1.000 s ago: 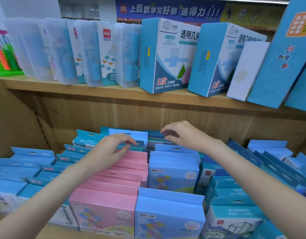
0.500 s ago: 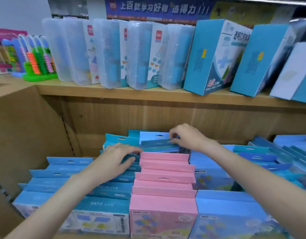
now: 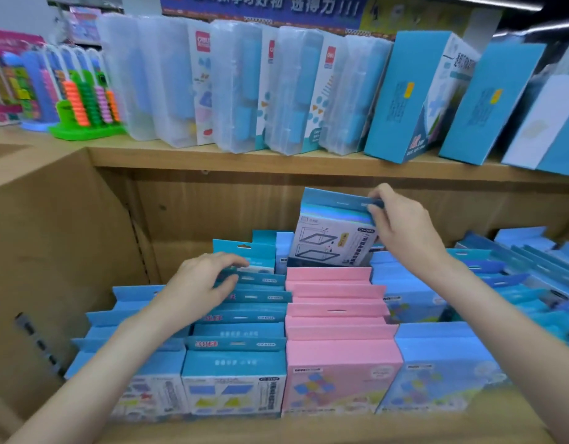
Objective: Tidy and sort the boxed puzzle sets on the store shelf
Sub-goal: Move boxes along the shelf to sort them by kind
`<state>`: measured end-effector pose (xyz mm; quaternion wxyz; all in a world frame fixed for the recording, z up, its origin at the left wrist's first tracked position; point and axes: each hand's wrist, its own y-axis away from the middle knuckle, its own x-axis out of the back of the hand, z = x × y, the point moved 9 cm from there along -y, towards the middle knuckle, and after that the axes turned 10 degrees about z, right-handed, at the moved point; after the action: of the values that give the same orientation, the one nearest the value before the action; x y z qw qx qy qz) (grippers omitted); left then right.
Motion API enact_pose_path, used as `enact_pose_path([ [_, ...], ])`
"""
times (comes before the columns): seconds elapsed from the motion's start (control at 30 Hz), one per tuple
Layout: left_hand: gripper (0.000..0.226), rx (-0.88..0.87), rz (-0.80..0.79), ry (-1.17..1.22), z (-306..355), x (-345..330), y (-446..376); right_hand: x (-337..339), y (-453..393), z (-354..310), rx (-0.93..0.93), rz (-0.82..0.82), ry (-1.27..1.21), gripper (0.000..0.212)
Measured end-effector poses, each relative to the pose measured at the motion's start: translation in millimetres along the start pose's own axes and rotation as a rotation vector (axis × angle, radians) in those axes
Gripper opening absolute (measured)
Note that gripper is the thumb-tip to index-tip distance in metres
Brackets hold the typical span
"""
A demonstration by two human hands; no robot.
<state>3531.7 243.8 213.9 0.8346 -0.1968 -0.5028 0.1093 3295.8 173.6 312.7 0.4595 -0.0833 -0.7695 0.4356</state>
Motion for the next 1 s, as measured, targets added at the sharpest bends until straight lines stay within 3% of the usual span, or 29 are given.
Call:
enact_pose_path([
  [0.17, 0.031, 0.021, -0.118, -0.050, -14.2, 2.2, 11.3, 10.7, -2.3, -15.6, 0.009, 0.108, -0.115, 0.007],
  [0.57, 0.029, 0.117, -0.011, 0.001, -16.8, 31.2, 15.2, 18.6, 6.8, -0.4, -0.102, 0.156, -0.183, 0.009],
  [0.8, 0.026, -0.095, 0.055, 0.103, 52.7, 13.5, 2.0, 82.8, 34.4, 45.1, -0.177, 0.389, -0.131, 0.011],
  [1.0, 0.037, -0.252, -0.018, 0.250, 118.6, -26.9, -4.0, 143.6, 66.8, 96.7, -0.228, 0.423, -0.084, 0.013],
])
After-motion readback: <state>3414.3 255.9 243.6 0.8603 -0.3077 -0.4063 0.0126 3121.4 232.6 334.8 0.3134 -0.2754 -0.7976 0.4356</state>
